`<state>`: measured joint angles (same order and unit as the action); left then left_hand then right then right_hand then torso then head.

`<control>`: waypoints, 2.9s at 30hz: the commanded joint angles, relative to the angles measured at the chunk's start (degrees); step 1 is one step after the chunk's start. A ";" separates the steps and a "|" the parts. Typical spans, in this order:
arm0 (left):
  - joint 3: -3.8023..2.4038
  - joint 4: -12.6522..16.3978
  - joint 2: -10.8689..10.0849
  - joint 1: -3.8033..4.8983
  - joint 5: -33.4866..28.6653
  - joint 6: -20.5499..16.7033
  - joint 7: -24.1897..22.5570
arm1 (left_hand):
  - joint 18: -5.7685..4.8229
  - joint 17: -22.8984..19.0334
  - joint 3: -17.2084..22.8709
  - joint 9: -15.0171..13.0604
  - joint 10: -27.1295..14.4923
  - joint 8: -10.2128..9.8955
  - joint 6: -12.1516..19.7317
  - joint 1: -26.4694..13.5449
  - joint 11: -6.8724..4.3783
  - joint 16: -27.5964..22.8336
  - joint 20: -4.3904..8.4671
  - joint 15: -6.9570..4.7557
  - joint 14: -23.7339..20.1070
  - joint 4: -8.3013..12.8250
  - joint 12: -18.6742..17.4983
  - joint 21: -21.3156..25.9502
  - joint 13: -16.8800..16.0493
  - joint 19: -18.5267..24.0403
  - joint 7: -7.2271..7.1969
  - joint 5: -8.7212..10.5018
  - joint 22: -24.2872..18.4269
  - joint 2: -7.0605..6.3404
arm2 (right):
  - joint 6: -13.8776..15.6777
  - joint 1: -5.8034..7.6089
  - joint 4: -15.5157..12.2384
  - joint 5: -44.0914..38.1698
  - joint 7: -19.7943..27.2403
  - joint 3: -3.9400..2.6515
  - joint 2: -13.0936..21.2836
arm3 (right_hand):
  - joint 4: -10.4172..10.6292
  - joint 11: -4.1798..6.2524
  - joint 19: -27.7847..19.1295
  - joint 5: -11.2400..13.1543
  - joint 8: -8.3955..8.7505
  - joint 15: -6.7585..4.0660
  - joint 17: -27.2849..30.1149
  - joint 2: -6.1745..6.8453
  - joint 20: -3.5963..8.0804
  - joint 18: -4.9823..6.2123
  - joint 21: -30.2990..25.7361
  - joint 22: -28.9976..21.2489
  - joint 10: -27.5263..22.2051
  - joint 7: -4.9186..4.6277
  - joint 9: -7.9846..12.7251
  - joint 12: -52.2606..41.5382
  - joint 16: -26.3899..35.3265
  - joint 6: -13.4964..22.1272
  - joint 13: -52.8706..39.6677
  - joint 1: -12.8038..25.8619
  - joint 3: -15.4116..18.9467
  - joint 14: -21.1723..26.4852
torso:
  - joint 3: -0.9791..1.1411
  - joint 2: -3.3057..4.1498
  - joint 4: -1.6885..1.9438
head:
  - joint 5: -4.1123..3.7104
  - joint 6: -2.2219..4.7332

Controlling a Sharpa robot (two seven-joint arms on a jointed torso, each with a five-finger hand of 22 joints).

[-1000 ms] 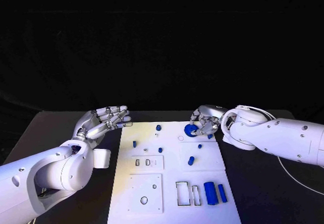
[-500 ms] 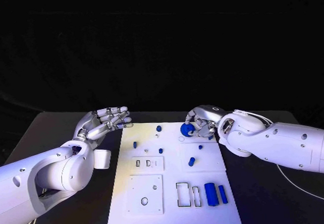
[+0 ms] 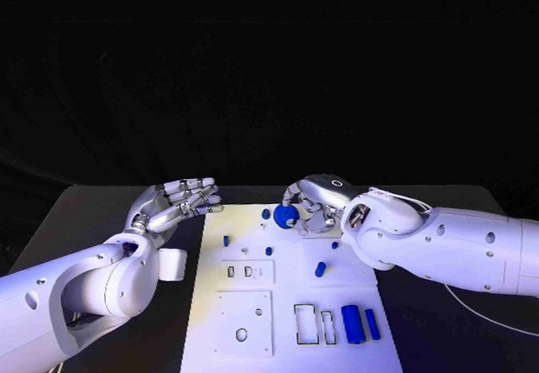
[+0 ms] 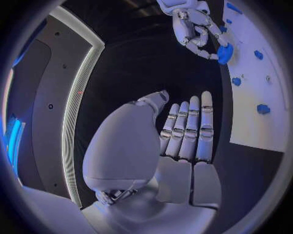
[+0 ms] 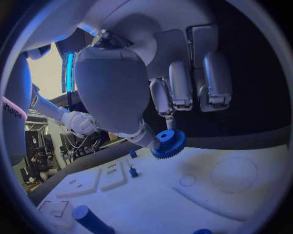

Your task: Assemble the parts on the task board

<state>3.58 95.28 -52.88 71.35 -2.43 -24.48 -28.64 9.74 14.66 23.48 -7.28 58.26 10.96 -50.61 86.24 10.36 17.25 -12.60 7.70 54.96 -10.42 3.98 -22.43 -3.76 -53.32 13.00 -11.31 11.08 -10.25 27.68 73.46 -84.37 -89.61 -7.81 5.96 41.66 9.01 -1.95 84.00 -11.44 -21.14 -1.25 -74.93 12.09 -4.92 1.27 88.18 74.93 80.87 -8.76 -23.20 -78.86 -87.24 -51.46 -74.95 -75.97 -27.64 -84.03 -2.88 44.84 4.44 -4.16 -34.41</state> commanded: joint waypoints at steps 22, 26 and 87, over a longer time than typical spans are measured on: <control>-0.05 0.07 0.55 0.06 -0.11 1.35 -0.04 | 0.28 0.08 0.06 0.08 -0.40 -0.25 0.24 0.08 0.05 0.06 0.03 -0.01 -0.57 0.38 -0.32 -0.39 0.08 0.39 0.22 0.19 0.05 0.44 | 0.34 -1.34 7.04 -4.59 -2.11 0.50 -9.49 | -0.13 -0.15 4.51 -0.49 -0.34 -0.54 -6.56 0.14 0.40 -0.69 0.30 13.21 0.03 1.99 -0.77 0.12 -0.03 -2.19 -2.49 0.71 -0.77 -4.34 | 0.04 0.03 0.04 | 0.53 -0.55; -0.05 0.06 0.57 0.06 -0.11 1.34 -0.03 | 0.28 0.08 0.06 0.08 -0.40 -0.25 0.24 0.08 0.05 0.06 0.03 -0.01 -0.57 0.38 -0.32 -0.39 0.08 0.39 0.22 0.19 0.05 0.44 | 0.12 -1.51 7.67 -4.59 -2.06 0.53 -10.02 | -0.13 -0.15 4.51 -0.49 -0.34 -0.54 -6.56 0.14 0.40 -0.69 0.30 13.21 0.03 1.99 -0.77 0.12 -0.03 -2.19 -2.49 0.71 -0.77 -4.34 | 0.04 0.07 -0.04 | 0.55 -0.63; -0.06 -0.02 0.43 0.07 -0.10 1.22 0.32 | 0.23 0.19 0.25 0.11 -0.53 -0.30 0.26 -0.05 0.12 0.02 0.02 0.05 -0.74 0.73 -0.28 -0.79 0.06 0.72 0.31 0.21 0.31 0.46 | 0.33 -2.07 9.15 -3.55 -1.52 0.92 -10.66 | 3.12 -2.18 4.37 1.43 5.42 1.19 -6.84 1.53 -1.16 -0.63 0.05 13.10 -2.39 -0.21 1.29 2.51 -0.19 3.07 -0.42 4.94 4.40 -4.31 | 0.06 0.05 -0.05 | 0.62 -0.95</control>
<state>3.58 95.17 -52.52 71.36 -2.44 -24.16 -28.13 9.74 14.80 23.72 -7.26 58.06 10.96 -50.61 86.24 10.56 17.25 -12.59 7.69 54.55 -10.19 3.98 -22.90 -3.76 -52.92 12.99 -11.31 11.34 -10.25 27.53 71.42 -75.27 -92.92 -9.25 6.88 31.01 12.19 -4.18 84.00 -10.16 -15.88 -0.30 -74.91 13.95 -5.76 1.27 88.17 74.92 78.63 -9.01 -21.91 -76.40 -87.20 -48.53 -74.91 -71.10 -23.24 -83.92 -2.81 44.92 4.40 -3.53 -35.34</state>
